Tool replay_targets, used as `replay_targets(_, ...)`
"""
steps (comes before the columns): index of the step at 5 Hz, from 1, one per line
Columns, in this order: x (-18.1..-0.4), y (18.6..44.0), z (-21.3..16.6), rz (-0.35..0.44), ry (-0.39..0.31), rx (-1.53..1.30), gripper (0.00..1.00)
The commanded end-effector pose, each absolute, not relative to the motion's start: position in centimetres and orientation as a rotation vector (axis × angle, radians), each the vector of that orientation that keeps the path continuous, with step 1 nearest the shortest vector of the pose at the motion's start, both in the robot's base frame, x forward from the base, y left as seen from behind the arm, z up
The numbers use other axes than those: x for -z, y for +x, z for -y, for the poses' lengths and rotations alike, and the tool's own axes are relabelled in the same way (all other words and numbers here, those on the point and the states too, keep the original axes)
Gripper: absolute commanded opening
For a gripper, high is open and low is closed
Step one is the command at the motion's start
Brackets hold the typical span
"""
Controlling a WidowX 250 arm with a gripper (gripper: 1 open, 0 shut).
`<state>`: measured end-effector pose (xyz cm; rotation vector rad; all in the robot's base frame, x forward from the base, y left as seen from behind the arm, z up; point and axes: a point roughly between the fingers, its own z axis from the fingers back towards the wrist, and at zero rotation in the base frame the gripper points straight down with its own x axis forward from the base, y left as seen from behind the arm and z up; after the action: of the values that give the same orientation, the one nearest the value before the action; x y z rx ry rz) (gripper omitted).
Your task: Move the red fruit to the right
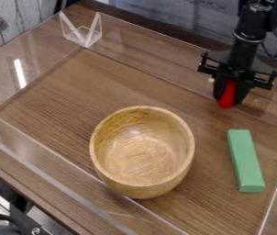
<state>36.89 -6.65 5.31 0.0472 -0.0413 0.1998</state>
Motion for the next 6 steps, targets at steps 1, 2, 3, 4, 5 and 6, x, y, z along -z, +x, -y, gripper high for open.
replay_targets(1, -7.3, 38.1, 5.9, 0.094, 0.045, -0.190, 0.00)
replay_targets(2, -6.5, 38.1, 6.9, 0.078, 0.056, -0.210, 0.00)
replay_targets(3, -5.8, 38.0, 8.0, 0.062, 0.069, -0.230, 1.00)
replay_targets(4, -5.5, 37.2, 8.0, 0.053, 0.077, -0.255, 0.00)
replay_targets(5, -5.7, 36.6, 7.8, 0.048, 0.079, -0.292, 1.00)
replay_targets(6, -6.9, 36.4, 6.5, 0.039, 0.075, -0.338, 1.00)
